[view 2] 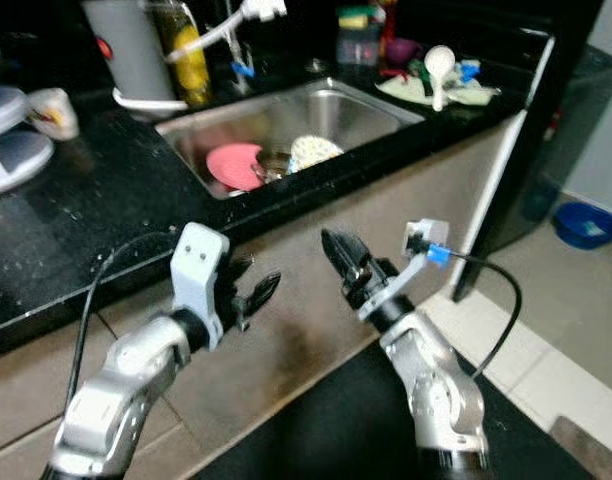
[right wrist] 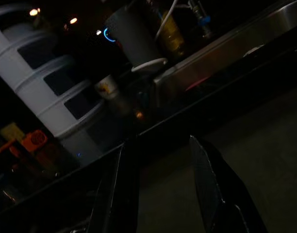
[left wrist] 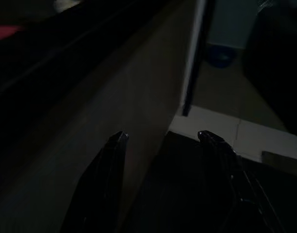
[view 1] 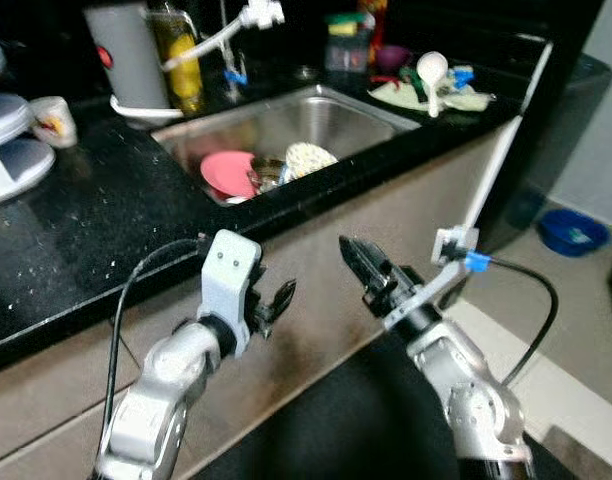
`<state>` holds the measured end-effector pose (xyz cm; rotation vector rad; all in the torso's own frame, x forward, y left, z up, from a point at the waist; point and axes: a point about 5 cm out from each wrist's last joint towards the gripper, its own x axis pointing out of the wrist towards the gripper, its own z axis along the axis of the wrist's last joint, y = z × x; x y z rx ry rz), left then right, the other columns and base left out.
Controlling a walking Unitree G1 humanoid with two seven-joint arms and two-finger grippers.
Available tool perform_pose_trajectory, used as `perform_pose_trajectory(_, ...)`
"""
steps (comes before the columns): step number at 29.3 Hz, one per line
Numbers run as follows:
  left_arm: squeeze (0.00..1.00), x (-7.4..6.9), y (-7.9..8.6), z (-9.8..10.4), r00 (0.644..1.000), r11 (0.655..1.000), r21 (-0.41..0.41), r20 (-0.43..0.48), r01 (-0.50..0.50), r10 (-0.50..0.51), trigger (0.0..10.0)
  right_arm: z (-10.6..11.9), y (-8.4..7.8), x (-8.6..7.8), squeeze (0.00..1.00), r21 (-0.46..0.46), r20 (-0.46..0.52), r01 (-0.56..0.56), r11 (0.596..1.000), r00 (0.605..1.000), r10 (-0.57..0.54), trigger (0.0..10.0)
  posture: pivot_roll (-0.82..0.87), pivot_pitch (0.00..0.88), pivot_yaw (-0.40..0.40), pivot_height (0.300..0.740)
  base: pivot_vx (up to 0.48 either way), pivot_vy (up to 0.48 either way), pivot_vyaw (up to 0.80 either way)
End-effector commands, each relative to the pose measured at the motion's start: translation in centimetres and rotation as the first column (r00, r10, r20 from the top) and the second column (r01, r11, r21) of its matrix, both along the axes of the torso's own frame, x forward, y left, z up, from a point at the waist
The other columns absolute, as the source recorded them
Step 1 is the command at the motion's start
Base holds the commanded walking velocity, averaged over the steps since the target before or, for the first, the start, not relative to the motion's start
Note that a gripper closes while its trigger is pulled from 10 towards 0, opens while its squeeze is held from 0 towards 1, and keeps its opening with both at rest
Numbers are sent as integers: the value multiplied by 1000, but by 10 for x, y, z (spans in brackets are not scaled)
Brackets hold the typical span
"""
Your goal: Kitchen organization
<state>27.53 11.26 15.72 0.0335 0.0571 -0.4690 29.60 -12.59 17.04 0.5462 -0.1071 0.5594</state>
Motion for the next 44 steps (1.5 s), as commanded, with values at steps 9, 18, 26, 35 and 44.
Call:
perform_pose_trajectory(9,0,-10,28,-50,977,984,53,-122,-169,174,10000,-20,-19,10,0,-173,-61,149,974,985,-161,10000,-36,0,-4,740,0,0,0)
perform_pose_trajectory(18,0,-13,30,-74,951,967,36,-179,-252,254,10000,-44,-30,16,0,-322,-134,208,924,956,-262,10000,-18,0,-18,740,0,0,-89)
perform_pose_trajectory(26,0,-3,37,-77,935,946,27,-147,-323,323,10000,-53,-30,26,0,-352,-157,212,912,947,-281,10000,-4,0,-32,740,0,0,-800)
perform_pose_trajectory(35,0,-7,47,-82,911,924,-8,-169,-383,377,10000,-65,-44,29,0,-596,-139,257,760,900,-413,10000,-8,0,-28,740,0,0,-800)
perform_pose_trajectory(44,0,-33,63,-87,863,872,77,-123,-484,490,10000,-83,-68,-6,0,-740,-131,175,649,910,-394,10000,-22,0,-29,740,0,0,-507)
